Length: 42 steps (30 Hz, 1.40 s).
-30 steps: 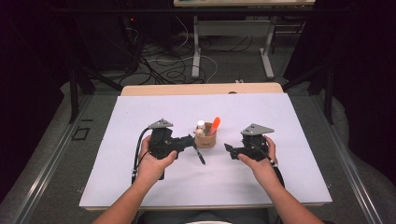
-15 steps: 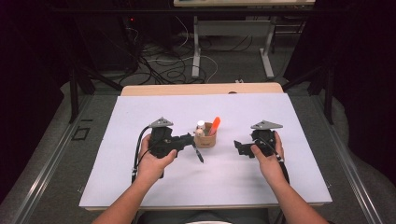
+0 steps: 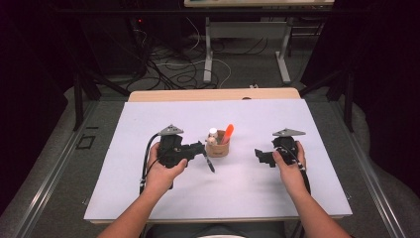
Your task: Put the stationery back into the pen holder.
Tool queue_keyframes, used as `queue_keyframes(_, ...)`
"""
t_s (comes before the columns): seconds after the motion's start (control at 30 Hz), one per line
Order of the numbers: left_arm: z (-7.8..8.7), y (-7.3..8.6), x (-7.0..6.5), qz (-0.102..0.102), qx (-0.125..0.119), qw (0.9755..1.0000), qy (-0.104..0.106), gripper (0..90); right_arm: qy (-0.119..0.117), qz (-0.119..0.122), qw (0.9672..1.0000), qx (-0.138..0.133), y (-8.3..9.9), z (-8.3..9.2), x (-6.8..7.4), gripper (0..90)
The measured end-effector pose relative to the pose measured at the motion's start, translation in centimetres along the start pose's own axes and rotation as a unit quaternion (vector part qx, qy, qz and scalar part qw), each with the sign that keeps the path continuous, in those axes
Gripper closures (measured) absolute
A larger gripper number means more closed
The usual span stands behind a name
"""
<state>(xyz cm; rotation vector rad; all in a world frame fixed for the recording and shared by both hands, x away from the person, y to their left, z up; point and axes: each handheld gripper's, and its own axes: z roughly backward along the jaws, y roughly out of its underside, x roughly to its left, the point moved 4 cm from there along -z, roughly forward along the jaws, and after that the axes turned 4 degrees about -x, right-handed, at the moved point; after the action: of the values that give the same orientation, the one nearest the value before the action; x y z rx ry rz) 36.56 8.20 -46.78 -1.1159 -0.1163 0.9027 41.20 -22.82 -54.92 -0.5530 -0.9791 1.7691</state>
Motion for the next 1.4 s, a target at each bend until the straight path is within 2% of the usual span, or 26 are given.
queue_keyframes(0.27,-0.2,-1.0,-0.6,-0.010,-0.001,0.9999,-0.004,80.6,0.001,-0.006,1.0000,0.004,0.1,0.0,-0.2,0.0)
queue_keyframes(0.4,-0.4,-1.6,-0.6,-0.015,-0.003,0.9999,-0.008,80.6,-0.013,-0.004,0.9999,0.008,0.2,-0.2,-0.1,0.0)
queue_keyframes(0.57,-0.7,-2.3,-0.8,-0.018,-0.002,0.9998,-0.009,80.6,-0.013,-0.005,0.9999,0.008,0.2,-0.3,-0.1,0.0)
queue_keyframes(0.6,-0.7,-2.5,-0.8,-0.025,0.000,0.9996,-0.010,80.6,-0.012,-0.009,0.9998,0.010,0.2,-0.2,-0.1,0.0)
queue_keyframes(0.8,-0.8,-4.0,-0.9,-0.035,-0.002,0.9993,-0.016,80.6,-0.015,-0.007,0.9998,0.009,0.3,-0.3,-0.3,0.2)
queue_keyframes(0.97,-1.0,-5.1,-1.2,-0.039,-0.001,0.9991,-0.015,80.6,-0.016,-0.020,0.9996,0.010,0.4,-0.2,-0.2,0.2)
queue_keyframes(1.2,-1.2,-6.7,-1.5,-0.050,-0.004,0.9985,-0.021,80.6,-0.018,-0.019,0.9997,0.003,0.4,-0.2,-0.4,0.2)
queue_keyframes(1.4,-1.4,-7.8,-1.7,-0.056,-0.008,0.9980,-0.028,80.6,-0.018,-0.017,0.9997,0.008,0.5,-0.3,-0.4,0.2)
